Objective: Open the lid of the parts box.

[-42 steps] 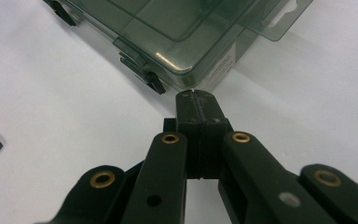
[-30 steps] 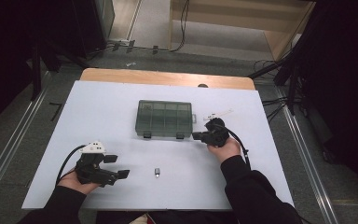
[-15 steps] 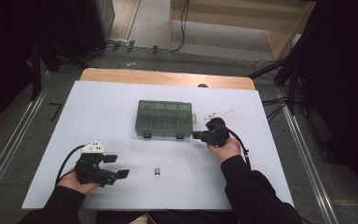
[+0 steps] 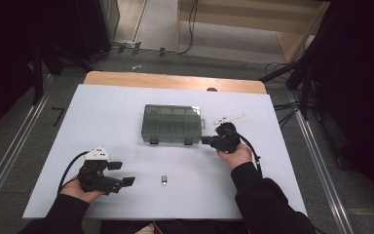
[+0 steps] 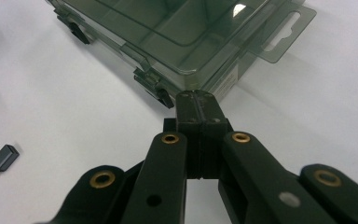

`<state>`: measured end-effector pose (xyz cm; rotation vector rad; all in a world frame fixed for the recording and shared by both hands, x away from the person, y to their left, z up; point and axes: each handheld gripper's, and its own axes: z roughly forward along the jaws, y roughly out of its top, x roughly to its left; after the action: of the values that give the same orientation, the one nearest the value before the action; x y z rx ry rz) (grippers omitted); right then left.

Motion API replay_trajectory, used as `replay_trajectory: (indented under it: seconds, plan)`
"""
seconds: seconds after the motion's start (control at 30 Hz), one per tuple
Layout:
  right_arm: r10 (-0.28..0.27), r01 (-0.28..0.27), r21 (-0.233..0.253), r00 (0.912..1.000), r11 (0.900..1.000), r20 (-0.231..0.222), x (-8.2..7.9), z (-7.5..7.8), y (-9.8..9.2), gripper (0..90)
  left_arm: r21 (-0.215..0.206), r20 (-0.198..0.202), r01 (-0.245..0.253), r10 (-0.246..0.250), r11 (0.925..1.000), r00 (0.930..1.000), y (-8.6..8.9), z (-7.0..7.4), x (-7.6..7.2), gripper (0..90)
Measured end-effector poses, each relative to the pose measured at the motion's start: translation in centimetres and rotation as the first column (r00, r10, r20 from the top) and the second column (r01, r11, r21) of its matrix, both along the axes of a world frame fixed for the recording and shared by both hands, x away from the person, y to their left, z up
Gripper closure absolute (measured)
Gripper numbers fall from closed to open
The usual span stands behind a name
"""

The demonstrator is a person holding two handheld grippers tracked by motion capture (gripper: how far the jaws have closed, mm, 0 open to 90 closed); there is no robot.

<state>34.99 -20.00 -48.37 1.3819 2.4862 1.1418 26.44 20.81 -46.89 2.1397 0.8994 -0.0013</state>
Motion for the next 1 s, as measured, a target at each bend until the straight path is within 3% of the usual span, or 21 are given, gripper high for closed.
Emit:
replay_trajectory:
  seconds: [0.53,0.63,0.83,1.0]
  plan:
    - [0.002,-0.002,0.027,0.9995,1.0,0.032,-0.03,0.46,-0.06,86.4,0.001,0.0,0.001,-0.001,1.0,1.0,-0.02,0.0,0.02,19.0]
    - [0.001,-0.002,0.03,0.9999,1.0,0.01,0.1,0.65,0.0,86.4,-0.003,0.0,0.002,-0.002,1.0,1.0,-0.06,0.01,0.02,19.0]
    - [0.002,-0.003,0.036,0.9999,0.999,0.01,0.22,0.66,0.03,86.6,-0.004,0.001,0.002,-0.002,1.0,1.0,-0.06,0.02,0.02,19.0]
    - [-0.001,0.0,0.047,0.9993,0.999,0.037,0.28,0.95,0.07,86.6,-0.001,0.0,0.006,-0.006,1.0,1.0,-0.07,0.02,0.01,19.0]
